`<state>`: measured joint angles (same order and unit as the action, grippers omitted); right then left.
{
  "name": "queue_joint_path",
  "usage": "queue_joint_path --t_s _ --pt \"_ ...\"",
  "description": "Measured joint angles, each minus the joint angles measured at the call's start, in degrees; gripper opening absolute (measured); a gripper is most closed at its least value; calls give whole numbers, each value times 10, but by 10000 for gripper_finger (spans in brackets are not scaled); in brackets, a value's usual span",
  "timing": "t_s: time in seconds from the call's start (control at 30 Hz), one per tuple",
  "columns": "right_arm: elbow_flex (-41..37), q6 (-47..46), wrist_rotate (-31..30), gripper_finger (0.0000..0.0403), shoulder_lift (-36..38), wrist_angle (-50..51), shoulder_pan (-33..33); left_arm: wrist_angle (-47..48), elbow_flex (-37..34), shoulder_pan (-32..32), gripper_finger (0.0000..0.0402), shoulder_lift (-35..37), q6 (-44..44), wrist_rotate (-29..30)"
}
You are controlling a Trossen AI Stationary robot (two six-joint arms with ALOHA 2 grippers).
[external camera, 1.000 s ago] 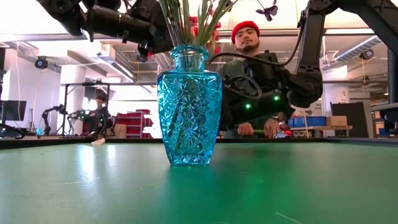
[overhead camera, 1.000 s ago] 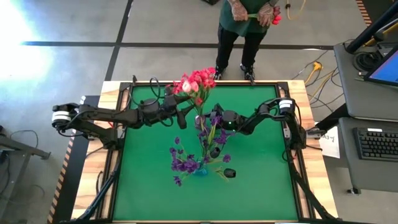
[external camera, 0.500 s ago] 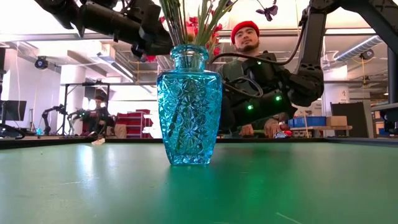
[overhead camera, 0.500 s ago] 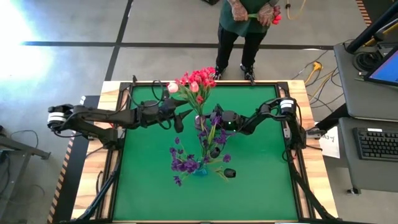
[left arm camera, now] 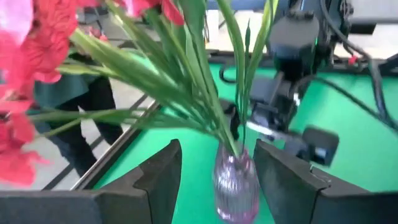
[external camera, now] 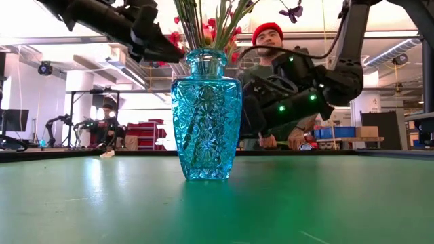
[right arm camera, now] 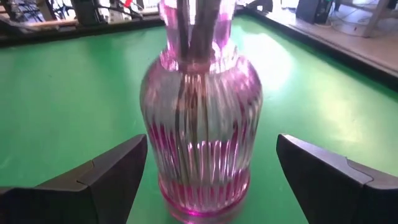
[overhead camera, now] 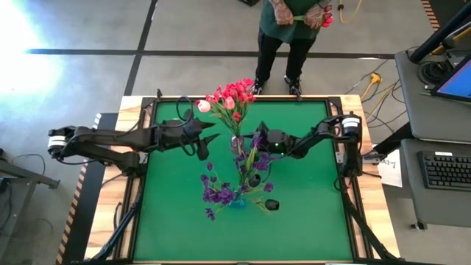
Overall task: Sort flowers into vase by color
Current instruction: Return to Home Position
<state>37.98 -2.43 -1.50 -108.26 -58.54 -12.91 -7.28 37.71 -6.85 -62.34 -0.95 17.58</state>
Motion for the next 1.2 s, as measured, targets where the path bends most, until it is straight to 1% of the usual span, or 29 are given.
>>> queue_joint_path --t_s 0.17,0.3,0.4,0.5,0.57,0.67,0.77,0.9,0.97,1.1,1.2 --pt "-6 5 0 352 18 0 0 38 0 3 187 25 5 -1" --pt "-17 -13 4 352 22 6 3 84 0 15 187 40 13 -2" --pt "-28 -21 5 353 33 33 3 120 0 23 187 58 23 -1" --pt "-45 -25 4 354 59 61 2 156 0 25 187 81 38 -1" --pt "-65 -25 4 354 87 62 2 174 -5 27 187 101 48 -1" --pt "-101 -21 4 354 135 59 3 174 -33 38 187 139 60 -1" --pt "-149 -12 4 354 182 62 3 150 -73 58 187 184 58 -2" --pt "-214 4 0 354 254 62 2 132 -129 73 187 256 20 -2" --pt "-241 5 0 354 295 62 2 96 -153 73 186 294 4 -6" --pt "-286 7 0 354 381 58 2 45 -201 73 172 370 -37 -66" --pt "-320 11 0 354 442 54 3 9 -246 72 155 428 -55 -82"
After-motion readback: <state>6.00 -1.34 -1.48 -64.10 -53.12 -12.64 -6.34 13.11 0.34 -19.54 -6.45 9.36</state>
